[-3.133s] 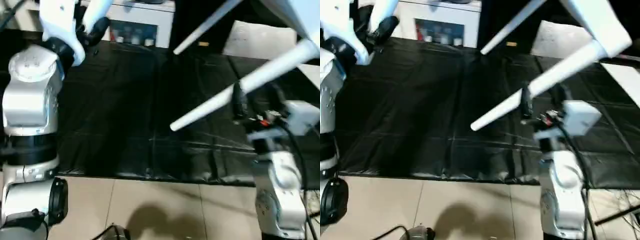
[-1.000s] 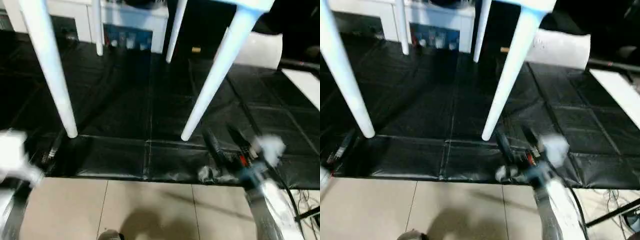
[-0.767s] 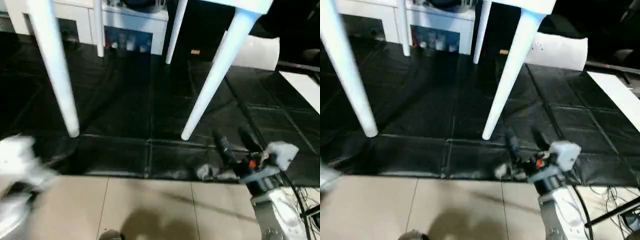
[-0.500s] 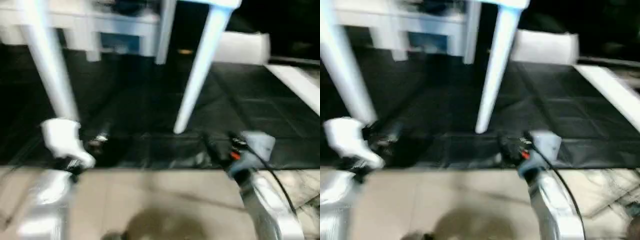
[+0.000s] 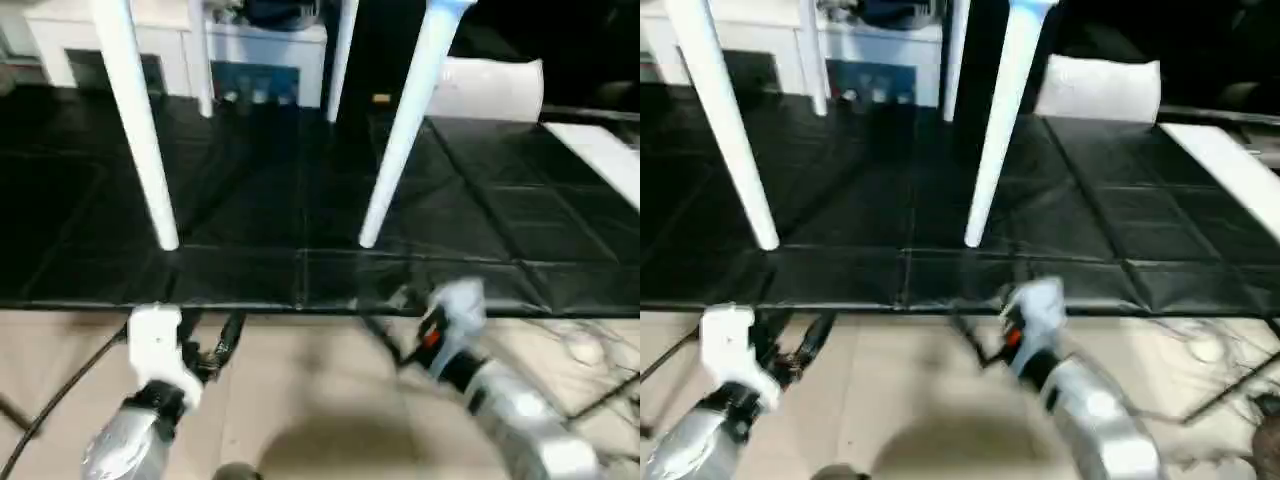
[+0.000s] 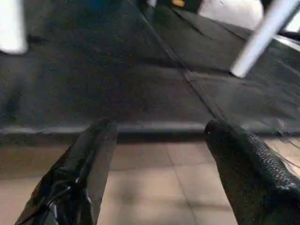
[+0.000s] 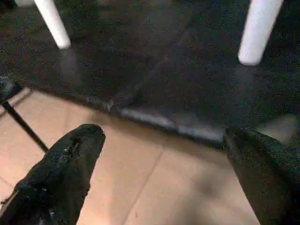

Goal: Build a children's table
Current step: Flip table

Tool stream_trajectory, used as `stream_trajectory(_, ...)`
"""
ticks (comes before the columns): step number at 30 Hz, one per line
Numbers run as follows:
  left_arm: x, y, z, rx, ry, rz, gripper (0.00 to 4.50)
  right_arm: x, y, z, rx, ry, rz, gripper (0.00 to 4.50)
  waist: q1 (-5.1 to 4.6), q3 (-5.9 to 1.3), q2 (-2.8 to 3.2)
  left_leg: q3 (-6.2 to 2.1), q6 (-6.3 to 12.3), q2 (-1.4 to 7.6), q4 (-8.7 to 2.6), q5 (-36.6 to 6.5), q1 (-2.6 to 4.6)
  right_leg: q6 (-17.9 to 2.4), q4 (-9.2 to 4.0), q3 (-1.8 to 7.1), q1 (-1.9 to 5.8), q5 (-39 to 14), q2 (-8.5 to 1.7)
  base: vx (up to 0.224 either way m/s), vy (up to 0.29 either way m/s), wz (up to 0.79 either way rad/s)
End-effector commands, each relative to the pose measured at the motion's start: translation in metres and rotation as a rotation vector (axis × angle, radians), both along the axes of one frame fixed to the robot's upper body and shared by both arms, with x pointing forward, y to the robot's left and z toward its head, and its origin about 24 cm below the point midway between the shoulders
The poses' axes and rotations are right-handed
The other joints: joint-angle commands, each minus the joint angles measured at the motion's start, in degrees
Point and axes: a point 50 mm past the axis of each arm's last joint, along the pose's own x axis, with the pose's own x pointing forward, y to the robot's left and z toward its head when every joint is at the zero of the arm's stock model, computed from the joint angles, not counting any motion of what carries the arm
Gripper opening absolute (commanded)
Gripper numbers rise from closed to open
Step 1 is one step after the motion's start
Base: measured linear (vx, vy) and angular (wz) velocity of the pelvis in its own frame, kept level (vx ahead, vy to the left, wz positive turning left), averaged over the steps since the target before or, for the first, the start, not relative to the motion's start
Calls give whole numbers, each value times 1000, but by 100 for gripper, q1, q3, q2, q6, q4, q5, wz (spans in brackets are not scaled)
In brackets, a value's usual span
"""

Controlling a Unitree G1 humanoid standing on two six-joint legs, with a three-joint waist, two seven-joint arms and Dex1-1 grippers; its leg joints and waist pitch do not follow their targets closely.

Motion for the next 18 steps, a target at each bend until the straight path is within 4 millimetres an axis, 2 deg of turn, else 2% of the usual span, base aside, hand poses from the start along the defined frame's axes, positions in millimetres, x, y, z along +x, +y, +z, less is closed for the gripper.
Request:
stream_trajectory(1, -7, -2, -3, 1, 14, 5, 347, -4, -4, -14, -3, 54, 6, 450, -67, -146, 187, -257, -403, 472, -735, -2256, -93, -597, -649, 258, 121, -1334, -495, 26, 58, -29)
stream_trajectory(2, -14, 1, -13, 16, 86, 59, 347, -6, -7, -29, -41, 98, 10, 450, -112, -153, 136, -258, -389, 461, -805, -2111, -138, -508, -656, 178, 156, -1108, -428, 15, 80, -29)
stream_trajectory(3, -15, 3, -16, 22, 108, 80, 347, -6, -7, -34, -59, 106, 11, 450, -141, -134, 96, -235, -479, 479, -784, -2414, -63, -515, -720, 190, 55, -1400, -459, 15, 80, -29)
stream_trajectory(4, -17, 6, -27, 25, 175, 112, 347, -6, -10, -45, -67, 159, -24, 450, -145, -136, 76, -220, -510, 492, -750, -2491, -24, -540, -746, 228, 4, -1541, -499, 3, 64, -10)
stream_trajectory(5, -19, 8, -34, 26, 218, 131, 375, -7, -11, -53, -67, 197, -48, 450, -151, -119, 54, -181, -530, 487, -675, -2570, 64, -604, -829, 308, -111, -1836, -578, 0, 0, 0)
stream_trajectory(7, -20, 12, -50, 34, 293, 157, 380, -7, -13, -67, -82, 246, -86, 450, -152, -128, 17, -141, -429, 492, -662, -2349, 51, -585, -836, 350, -119, -2020, -588, 0, 0, 0)
stream_trajectory(8, -21, 13, -63, 50, 343, 150, 385, -9, -14, -79, -88, 315, -107, 450, -161, -153, 25, -123, -388, 494, -673, -2097, 30, -584, -805, 353, -105, -1796, -563, 0, 0, 0)
stream_trajectory(9, -22, 14, -77, 70, 388, 141, 395, -13, -13, -91, -102, 371, -99, 450, -156, -147, 34, -104, -365, 510, -691, -1954, 41, -607, -777, 358, -120, -1434, -525, 0, 0, 0)
stream_trajectory(10, -22, 14, -77, 70, 388, 141, 395, -13, -13, -91, -102, 371, -99, 450, -149, -150, 36, -94, -337, 517, -694, -1905, 49, -626, -767, 362, -119, -1271, -517, 0, 0, 0)
stream_trajectory(11, -21, 16, -91, 81, 419, 153, 419, -17, -14, -104, -131, 415, -105, 450, -150, -146, 16, -62, -312, 561, -715, -1948, 71, -705, -751, 369, -131, -1014, -513, 0, 0, 0)
stream_trajectory(12, -20, 16, -93, 82, 423, 157, 422, -18, -14, -106, -137, 424, -110, 450, -154, -140, 29, -68, -326, 543, -718, -2080, 59, -726, -751, 365, -148, -1108, -518, 0, 0, 0)
stream_trajectory(13, -16, 15, -105, 81, 450, 162, 423, -21, -15, -117, -161, 471, -130, 450, -163, -150, 27, -55, -365, 533, -715, -2227, 64, -716, -759, 368, -153, -1226, -510, 0, 0, 0)
stream_trajectory(14, -12, 13, -114, 78, 468, 163, 425, -24, -18, -125, -176, 514, -165, 450, -155, -191, 55, -47, -376, 516, -680, -2227, 104, -784, -771, 405, -200, -1139, -541, 0, 0, 0)
stream_trajectory(15, -5, 9, -127, 66, 508, 166, 433, -29, -22, -139, -225, 576, -243, 450, -122, -216, 151, -65, -380, 527, -675, -2117, 99, -842, -736, 409, -177, -945, -561, 0, 0, 0)
stream_trajectory(16, -3, 6, -132, 56, 532, 165, 442, -32, -24, -144, -244, 603, -276, 450, -153, -206, 108, -32, -379, 505, -675, -2043, 94, -870, -750, 412, -208, -853, -543, 0, 0, 0)
stream_trajectory(17, -2, 2, -139, 41, 567, 162, 442, -36, -27, -150, -261, 634, -313, 450, -124, -246, 79, -27, -316, 533, -674, -1736, 73, -982, -690, 409, -148, -476, -563, 0, 0, 0)
stream_trajectory(18, -3, 0, -142, 32, 588, 156, 442, -38, -28, -152, -269, 648, -326, 450, -119, -278, 74, -14, -203, 568, -668, -1244, 16, -1101, -609, 399, -64, 168, -573, 0, 0, 0)
